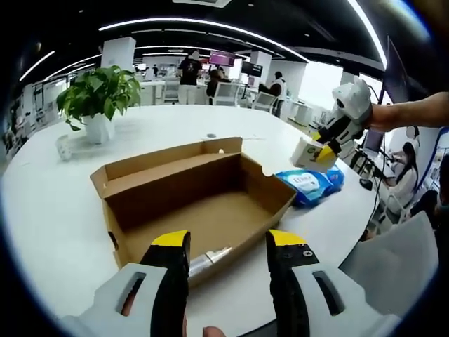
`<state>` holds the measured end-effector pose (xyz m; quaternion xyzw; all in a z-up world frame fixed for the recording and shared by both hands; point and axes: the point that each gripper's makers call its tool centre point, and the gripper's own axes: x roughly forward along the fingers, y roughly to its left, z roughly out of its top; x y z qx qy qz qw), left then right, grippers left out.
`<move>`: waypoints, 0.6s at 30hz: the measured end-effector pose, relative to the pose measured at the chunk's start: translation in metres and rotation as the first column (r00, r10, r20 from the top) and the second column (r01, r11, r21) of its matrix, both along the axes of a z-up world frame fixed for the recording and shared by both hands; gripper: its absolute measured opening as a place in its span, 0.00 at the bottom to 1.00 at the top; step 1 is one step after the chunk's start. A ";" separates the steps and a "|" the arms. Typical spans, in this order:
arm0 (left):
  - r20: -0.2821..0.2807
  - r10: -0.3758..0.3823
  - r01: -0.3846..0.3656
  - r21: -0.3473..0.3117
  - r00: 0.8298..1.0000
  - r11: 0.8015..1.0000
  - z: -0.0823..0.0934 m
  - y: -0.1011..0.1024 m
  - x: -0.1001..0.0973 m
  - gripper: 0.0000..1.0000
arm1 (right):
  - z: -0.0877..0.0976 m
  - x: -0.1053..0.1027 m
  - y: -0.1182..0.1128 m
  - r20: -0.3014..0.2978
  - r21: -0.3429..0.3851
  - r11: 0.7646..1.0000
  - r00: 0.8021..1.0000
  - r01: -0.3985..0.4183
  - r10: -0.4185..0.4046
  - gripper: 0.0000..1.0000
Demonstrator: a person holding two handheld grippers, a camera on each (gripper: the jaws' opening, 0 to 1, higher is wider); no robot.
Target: Operate the shoe box by opening the lid, removing the specified soft item, and placing it in the target area until the item is outside and the box remains undamaged.
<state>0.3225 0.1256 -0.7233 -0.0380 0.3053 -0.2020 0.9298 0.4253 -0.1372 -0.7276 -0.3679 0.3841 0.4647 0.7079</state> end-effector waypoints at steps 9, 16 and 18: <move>-0.002 0.044 -0.044 0.021 0.999 0.999 -0.002 0.011 0.003 0.45 | -0.002 -0.004 -0.037 -0.004 -0.004 0.999 0.999 0.040 -0.040 0.17; -0.002 0.087 -0.086 0.028 0.996 0.996 0.000 0.020 0.001 0.44 | -0.006 -0.011 -0.061 -0.011 -0.008 0.998 0.998 0.060 -0.060 0.17; -0.001 0.093 -0.092 0.034 0.996 0.995 0.002 0.020 0.000 0.44 | -0.009 -0.014 -0.068 -0.016 -0.014 0.998 0.998 0.062 -0.062 0.17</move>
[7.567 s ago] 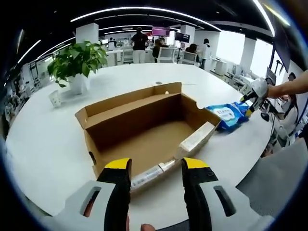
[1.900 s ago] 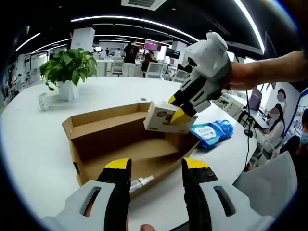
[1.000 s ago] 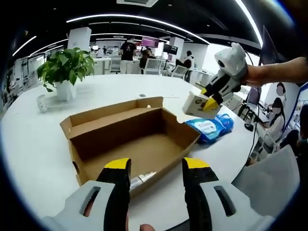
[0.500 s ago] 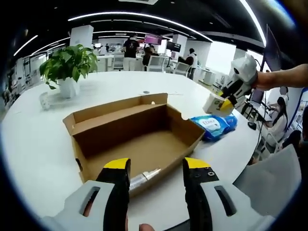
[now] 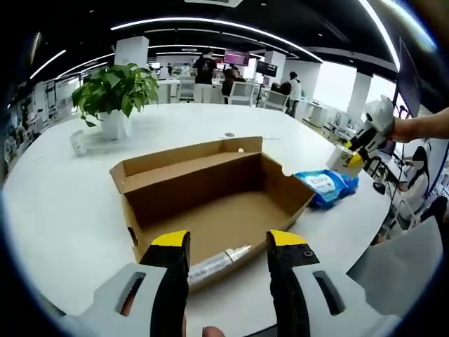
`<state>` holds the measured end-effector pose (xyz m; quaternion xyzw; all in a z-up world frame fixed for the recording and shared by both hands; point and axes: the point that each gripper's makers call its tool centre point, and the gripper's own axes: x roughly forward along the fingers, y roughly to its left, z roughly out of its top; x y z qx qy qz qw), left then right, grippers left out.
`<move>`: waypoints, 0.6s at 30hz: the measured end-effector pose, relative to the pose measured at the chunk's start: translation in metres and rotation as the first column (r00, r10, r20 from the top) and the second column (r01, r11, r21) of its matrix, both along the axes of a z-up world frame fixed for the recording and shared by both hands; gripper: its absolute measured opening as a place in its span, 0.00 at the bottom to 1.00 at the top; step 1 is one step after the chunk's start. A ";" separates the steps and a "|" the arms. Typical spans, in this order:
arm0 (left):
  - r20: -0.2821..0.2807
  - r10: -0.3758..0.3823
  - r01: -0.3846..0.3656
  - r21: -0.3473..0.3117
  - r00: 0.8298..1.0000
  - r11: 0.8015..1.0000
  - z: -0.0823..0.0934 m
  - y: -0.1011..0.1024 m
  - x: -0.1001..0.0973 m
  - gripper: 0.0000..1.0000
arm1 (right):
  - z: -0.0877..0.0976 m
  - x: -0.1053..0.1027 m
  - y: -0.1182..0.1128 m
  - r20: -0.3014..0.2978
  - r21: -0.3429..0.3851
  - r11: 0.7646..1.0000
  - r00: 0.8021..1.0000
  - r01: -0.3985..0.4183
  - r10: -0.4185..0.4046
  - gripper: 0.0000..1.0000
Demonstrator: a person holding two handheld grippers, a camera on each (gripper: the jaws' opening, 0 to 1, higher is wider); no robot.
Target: Operate the shoe box by opening the lid, removing the specified soft item, and placing it in the target area until the item is outside and the box remains undamaged.
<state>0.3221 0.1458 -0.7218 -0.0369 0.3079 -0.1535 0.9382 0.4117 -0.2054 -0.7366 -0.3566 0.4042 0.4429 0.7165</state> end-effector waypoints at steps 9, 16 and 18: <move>-0.007 0.006 -0.005 0.026 1.000 1.000 0.000 0.001 -0.002 0.44 | -0.004 0.000 -0.033 -0.008 -0.016 1.000 1.000 0.023 -0.023 0.17; -0.013 0.015 -0.015 0.044 1.000 0.999 -0.001 0.004 -0.002 0.44 | -0.011 0.002 -0.054 -0.019 -0.041 0.999 1.000 0.021 -0.022 0.17; -0.014 0.019 -0.018 0.044 1.000 0.999 -0.001 0.004 -0.002 0.44 | -0.013 0.003 -0.058 -0.024 -0.047 0.999 0.999 0.021 -0.023 0.17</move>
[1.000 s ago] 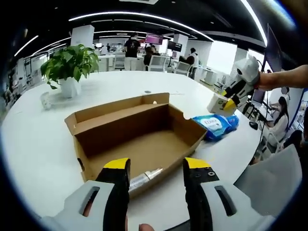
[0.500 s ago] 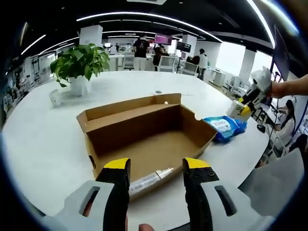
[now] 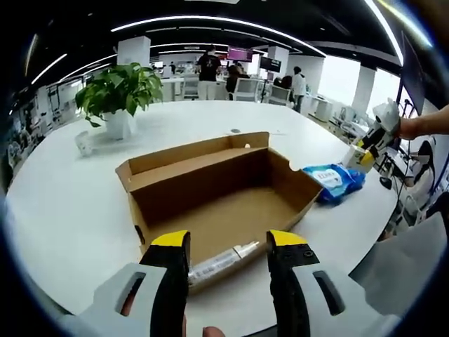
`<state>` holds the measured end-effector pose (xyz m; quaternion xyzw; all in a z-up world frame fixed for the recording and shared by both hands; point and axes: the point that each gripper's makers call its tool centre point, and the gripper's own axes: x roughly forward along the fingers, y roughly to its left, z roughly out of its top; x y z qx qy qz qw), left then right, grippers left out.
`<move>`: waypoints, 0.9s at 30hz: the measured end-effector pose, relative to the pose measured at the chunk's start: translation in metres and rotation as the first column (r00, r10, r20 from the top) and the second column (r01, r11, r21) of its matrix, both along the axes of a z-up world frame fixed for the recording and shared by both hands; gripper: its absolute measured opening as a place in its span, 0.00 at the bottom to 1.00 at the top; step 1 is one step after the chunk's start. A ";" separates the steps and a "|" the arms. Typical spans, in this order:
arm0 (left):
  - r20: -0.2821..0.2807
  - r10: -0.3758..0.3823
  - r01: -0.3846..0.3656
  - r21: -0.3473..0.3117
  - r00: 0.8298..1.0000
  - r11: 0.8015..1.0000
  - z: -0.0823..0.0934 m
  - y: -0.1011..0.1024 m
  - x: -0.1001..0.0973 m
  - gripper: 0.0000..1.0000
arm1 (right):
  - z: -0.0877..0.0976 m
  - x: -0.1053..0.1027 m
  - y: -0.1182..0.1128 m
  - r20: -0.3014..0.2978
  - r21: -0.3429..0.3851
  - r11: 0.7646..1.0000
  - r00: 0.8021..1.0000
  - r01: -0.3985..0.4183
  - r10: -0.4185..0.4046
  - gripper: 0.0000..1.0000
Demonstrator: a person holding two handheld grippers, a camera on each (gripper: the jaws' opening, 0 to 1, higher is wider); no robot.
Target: Operate the shoe box by opening the lid, removing the specified soft item, and placing it in the target area until the item is outside and the box remains undamaged.
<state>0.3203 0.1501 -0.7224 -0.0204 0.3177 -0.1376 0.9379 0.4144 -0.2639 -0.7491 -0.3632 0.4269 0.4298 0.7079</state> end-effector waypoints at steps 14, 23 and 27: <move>-0.003 0.037 -0.037 0.015 0.999 0.999 -0.001 0.007 0.001 0.44 | 0.000 0.016 -0.011 -0.009 -0.034 0.999 0.999 -0.036 0.036 0.17; -0.007 0.051 -0.051 0.013 0.999 0.999 -0.002 0.008 0.001 0.44 | 0.002 0.031 -0.015 -0.006 -0.059 0.996 0.998 -0.068 0.068 0.17; -0.007 0.050 -0.050 0.016 0.999 0.999 -0.003 0.008 0.001 0.44 | 0.001 0.040 -0.021 -0.003 -0.071 0.995 0.997 -0.074 0.074 0.17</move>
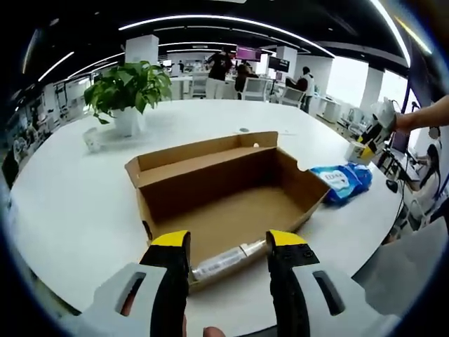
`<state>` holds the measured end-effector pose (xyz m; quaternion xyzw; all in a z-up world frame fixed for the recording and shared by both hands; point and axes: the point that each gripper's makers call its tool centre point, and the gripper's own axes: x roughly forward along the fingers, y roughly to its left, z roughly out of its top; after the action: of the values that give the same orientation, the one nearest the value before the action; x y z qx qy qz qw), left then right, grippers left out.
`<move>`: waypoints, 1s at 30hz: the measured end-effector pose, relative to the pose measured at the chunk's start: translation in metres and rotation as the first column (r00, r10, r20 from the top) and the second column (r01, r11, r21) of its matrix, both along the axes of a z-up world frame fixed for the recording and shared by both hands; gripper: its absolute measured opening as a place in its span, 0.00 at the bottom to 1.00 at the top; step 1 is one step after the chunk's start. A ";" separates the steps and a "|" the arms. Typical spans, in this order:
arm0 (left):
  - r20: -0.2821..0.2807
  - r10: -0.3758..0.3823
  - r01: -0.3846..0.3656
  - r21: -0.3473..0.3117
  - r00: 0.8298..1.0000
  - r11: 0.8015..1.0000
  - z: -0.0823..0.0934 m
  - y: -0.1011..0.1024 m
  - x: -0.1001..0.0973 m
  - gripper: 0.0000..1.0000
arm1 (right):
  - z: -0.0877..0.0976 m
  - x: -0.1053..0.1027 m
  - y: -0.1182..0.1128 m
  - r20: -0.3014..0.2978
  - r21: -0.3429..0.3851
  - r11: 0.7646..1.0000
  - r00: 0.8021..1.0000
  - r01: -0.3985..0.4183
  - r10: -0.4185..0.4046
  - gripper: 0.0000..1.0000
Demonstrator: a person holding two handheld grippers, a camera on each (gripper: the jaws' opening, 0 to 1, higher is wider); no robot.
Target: Operate the shoe box by opening the lid, removing the specified soft item, and placing it in the target area until the item is outside and the box remains undamaged.
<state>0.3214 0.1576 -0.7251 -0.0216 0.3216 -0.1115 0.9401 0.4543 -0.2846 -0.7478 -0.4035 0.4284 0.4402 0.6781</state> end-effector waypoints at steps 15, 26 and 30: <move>-0.008 0.018 -0.018 -0.005 1.000 1.000 -0.003 0.004 -0.001 0.44 | -0.014 0.034 -0.013 0.029 -0.062 0.997 0.998 -0.055 0.057 0.17; -0.009 0.043 -0.043 -0.015 0.999 0.999 -0.004 0.010 0.000 0.44 | -0.034 0.044 -0.021 0.023 -0.111 0.989 0.994 -0.100 0.104 0.17; -0.008 0.052 -0.052 -0.018 0.999 0.998 -0.003 0.012 0.000 0.44 | -0.040 0.048 -0.022 0.017 -0.111 0.989 0.995 -0.096 0.099 0.17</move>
<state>0.3215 0.1692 -0.7282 -0.0389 0.3236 -0.0897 0.9411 0.5028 -0.3071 -0.7874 -0.4656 0.4242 0.4439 0.6374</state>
